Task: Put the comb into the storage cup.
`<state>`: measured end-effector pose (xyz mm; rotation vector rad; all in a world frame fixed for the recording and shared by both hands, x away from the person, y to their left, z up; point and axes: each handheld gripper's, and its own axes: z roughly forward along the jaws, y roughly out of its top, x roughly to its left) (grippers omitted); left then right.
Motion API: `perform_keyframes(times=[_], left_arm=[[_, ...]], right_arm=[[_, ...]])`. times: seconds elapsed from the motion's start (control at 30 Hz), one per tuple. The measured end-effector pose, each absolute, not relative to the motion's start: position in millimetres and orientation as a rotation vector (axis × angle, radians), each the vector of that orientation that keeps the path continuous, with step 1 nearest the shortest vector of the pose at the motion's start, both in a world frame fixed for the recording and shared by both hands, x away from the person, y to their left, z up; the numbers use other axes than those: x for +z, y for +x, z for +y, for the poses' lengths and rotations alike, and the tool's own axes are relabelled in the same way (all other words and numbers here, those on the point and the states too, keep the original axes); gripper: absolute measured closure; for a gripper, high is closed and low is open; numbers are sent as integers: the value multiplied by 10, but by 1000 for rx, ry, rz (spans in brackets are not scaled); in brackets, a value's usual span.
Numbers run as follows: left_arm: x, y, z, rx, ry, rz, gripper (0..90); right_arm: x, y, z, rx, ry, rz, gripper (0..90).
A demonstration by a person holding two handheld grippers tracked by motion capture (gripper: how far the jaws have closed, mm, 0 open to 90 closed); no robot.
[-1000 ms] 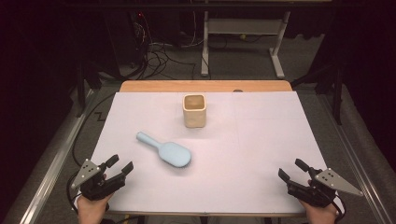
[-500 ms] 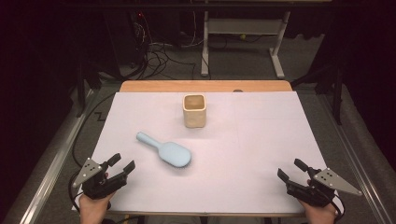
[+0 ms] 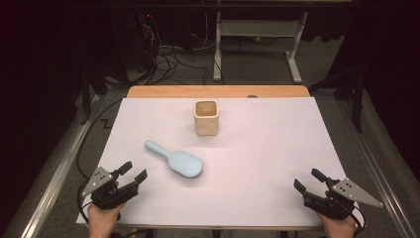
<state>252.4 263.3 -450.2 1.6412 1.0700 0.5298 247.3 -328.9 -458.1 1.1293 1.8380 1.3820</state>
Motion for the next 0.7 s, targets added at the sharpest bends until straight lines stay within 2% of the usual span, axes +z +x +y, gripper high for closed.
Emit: perform_keyframes(times=[0.7], left_arm=[[-4486,2606,2492,515,1665,1035,345]], right_arm=[[-4580,2473,-3283,1385,1121,1840,262]])
